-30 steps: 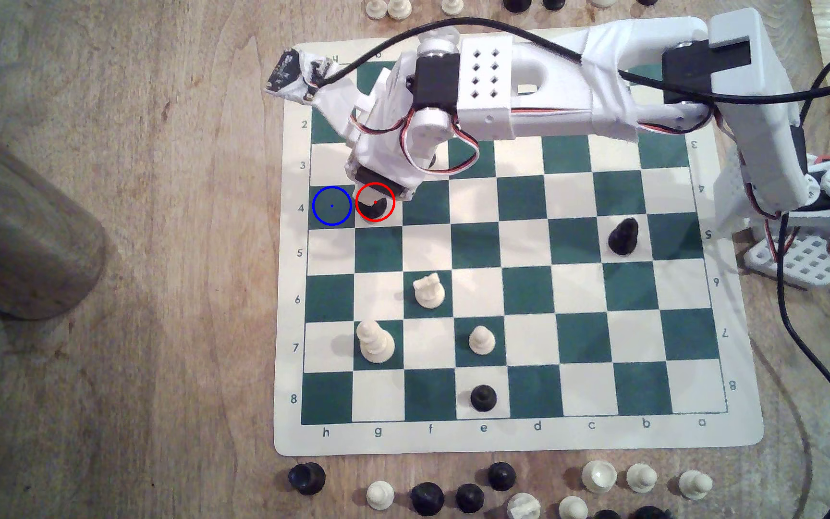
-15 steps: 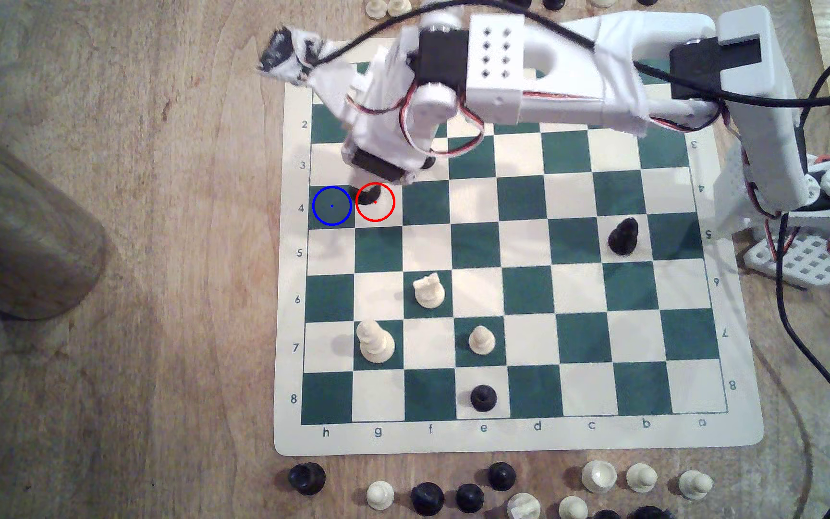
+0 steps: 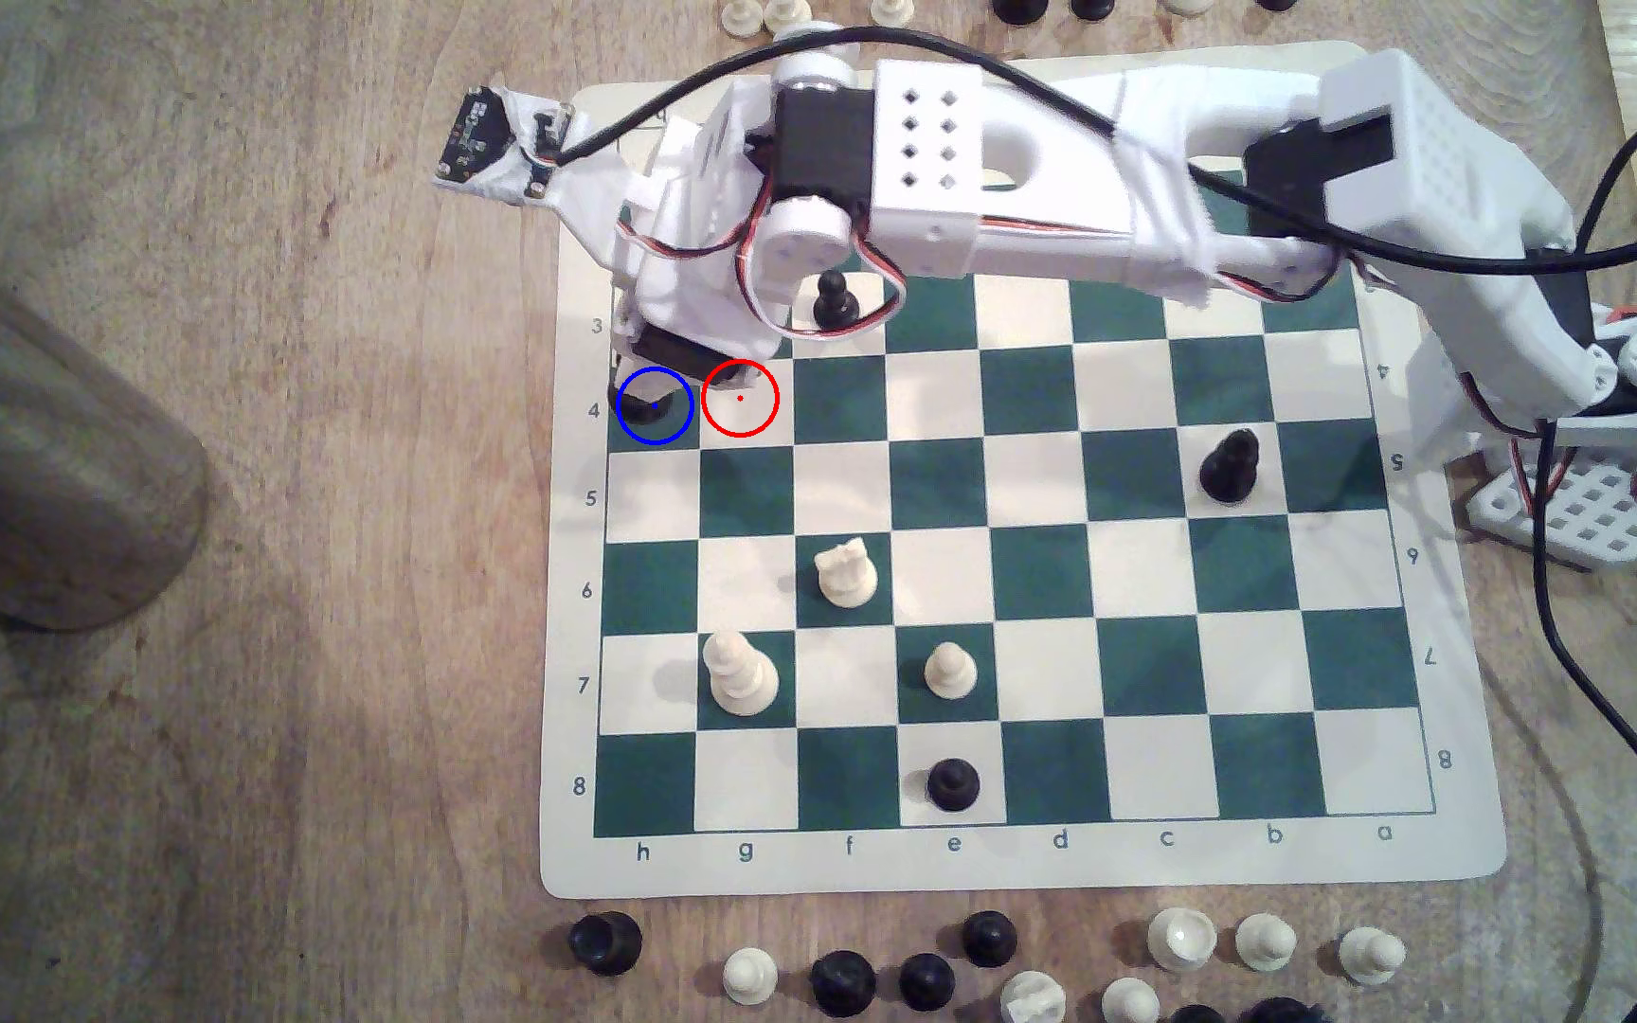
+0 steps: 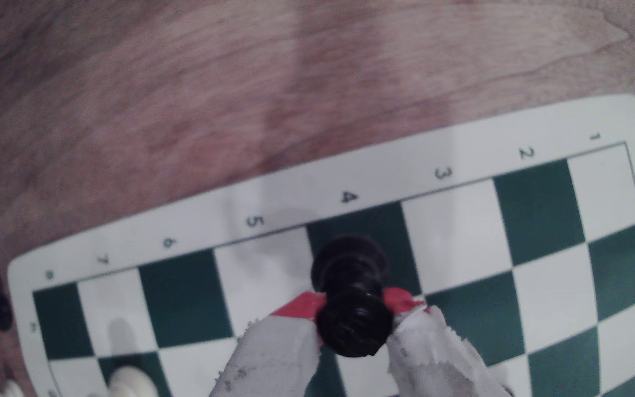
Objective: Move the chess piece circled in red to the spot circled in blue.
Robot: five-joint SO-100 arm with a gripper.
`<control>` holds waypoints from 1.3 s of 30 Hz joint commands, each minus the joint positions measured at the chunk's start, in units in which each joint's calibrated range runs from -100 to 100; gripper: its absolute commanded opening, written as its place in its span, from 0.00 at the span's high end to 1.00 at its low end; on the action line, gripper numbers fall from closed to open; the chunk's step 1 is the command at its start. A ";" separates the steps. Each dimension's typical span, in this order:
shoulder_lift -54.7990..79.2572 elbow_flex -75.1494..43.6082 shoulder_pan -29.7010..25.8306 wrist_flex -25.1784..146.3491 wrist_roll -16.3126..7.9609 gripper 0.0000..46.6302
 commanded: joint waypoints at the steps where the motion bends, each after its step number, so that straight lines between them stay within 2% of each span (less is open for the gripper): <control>1: -0.54 -5.34 0.56 -1.56 0.34 0.97; 19: 2.43 -5.53 1.73 -2.87 0.34 0.97; 26: 2.94 -5.53 1.73 -3.85 -0.10 0.94; 33: 3.19 -5.07 1.65 -3.85 -0.10 0.83; 39: 3.53 -4.71 1.65 -4.02 -0.54 0.63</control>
